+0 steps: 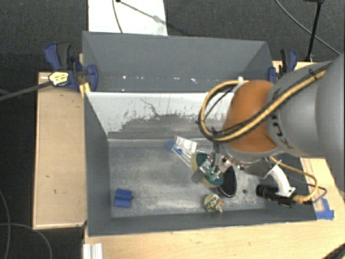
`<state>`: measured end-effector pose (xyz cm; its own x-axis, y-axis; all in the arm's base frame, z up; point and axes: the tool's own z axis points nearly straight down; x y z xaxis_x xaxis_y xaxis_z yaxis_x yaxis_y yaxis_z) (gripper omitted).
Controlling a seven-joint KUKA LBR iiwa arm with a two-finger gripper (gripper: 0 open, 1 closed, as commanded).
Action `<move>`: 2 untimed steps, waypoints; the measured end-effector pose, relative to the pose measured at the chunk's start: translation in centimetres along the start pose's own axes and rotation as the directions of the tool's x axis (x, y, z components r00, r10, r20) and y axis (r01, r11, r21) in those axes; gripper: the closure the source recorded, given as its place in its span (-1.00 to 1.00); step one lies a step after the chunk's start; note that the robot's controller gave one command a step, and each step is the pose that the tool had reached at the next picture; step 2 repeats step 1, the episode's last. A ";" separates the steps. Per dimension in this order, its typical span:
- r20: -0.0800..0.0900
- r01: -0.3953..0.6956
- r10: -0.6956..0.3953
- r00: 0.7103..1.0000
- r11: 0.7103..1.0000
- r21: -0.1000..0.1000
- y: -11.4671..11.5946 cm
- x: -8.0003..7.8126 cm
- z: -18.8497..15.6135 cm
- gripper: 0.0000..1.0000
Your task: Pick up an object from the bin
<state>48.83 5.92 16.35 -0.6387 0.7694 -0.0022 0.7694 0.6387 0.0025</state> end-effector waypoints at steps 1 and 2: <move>0.000 0.005 -0.005 1.000 1.000 0.000 0.0 -0.1 -0.5 1.00; 0.000 0.005 -0.005 1.000 1.000 0.000 0.0 -0.1 -0.5 1.00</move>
Offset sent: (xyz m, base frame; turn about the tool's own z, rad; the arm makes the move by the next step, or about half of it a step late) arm -0.0001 -0.0001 0.0049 0.0000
